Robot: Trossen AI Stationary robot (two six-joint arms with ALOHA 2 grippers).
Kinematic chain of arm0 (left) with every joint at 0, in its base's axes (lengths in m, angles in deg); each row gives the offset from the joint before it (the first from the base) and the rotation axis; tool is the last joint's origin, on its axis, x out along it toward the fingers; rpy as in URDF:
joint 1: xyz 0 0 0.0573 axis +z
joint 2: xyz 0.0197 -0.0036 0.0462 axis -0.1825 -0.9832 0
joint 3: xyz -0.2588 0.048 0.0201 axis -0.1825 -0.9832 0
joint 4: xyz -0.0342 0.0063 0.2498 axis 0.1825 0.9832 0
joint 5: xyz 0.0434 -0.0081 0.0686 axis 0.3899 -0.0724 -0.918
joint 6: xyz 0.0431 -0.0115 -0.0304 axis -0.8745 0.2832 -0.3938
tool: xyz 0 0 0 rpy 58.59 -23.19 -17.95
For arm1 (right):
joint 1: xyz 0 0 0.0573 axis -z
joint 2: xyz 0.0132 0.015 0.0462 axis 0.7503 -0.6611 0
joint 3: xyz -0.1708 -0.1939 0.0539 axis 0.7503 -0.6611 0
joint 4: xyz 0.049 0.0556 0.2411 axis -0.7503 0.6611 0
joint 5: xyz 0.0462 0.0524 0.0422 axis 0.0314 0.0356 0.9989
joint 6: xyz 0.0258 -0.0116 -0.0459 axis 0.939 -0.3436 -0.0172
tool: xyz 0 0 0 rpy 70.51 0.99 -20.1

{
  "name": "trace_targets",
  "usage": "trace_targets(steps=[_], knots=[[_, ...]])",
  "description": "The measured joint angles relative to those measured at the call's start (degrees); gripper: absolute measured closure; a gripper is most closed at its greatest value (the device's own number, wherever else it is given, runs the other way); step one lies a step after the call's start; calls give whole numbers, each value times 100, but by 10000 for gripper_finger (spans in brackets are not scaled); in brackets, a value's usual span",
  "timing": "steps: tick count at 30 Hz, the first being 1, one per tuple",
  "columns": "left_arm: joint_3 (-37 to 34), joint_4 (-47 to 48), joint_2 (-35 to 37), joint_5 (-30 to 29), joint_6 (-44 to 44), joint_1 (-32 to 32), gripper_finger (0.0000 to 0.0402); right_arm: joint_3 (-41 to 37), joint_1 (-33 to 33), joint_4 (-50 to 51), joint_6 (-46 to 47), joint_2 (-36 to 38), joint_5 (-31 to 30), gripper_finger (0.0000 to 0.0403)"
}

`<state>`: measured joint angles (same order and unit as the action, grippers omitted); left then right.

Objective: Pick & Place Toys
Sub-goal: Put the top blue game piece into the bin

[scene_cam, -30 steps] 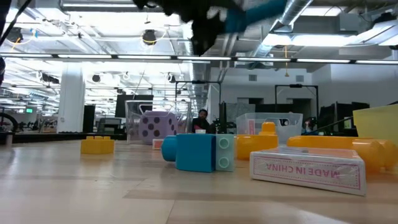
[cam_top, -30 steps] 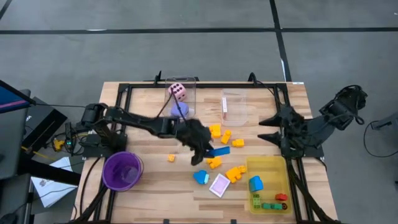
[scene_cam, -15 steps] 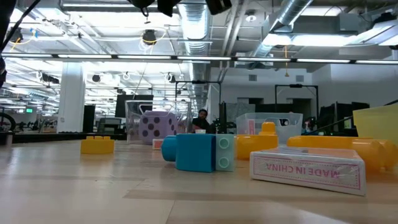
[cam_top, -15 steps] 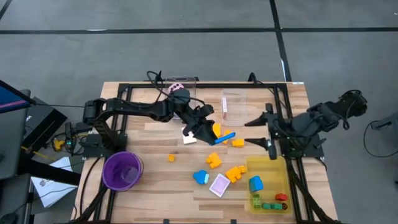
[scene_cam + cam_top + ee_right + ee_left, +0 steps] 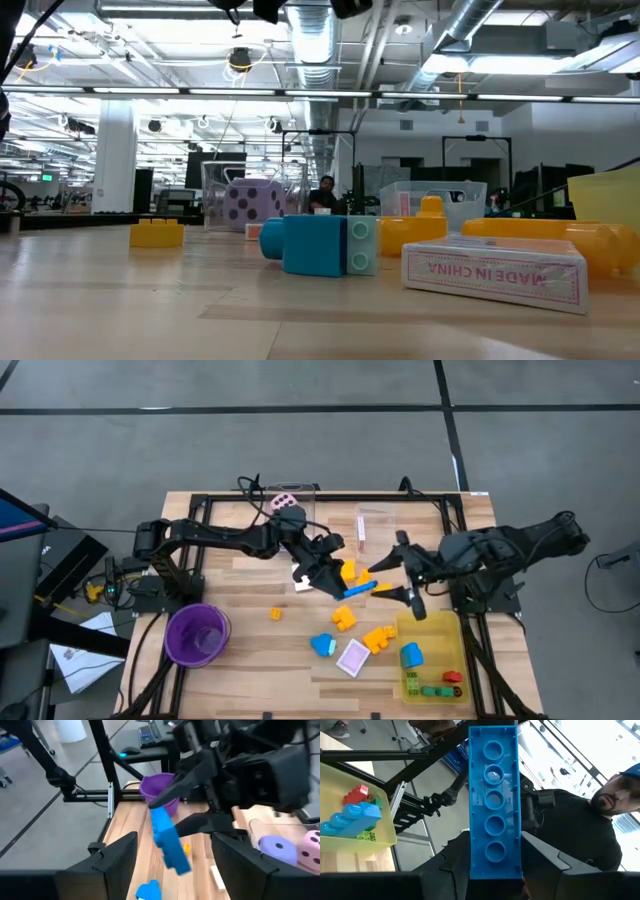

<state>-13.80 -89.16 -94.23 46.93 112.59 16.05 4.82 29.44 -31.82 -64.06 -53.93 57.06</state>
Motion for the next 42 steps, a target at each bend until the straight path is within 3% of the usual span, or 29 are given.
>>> trace_targets(steps=[7,10,20,25,31,36,42], knots=[[0,-2,0,0,38,0,260,0,23,-108,-16,-114,169,157],[0,0,0,0,38,0,260,0,21,-107,-2,-113,128,179],[-2,0,0,22,65,2,258,0,101,-93,22,-113,220,363],[-4,8,0,-60,-40,55,238,0,247,-101,380,-108,322,361],[-4,434,0,-102,-1009,208,185,2,334,207,1159,-85,180,361],[-4,1378,0,-98,-2036,386,142,4,164,1312,2068,32,251,361],[-4,2560,0,-92,-2926,560,122,-7,-433,3239,3987,150,236,361]])
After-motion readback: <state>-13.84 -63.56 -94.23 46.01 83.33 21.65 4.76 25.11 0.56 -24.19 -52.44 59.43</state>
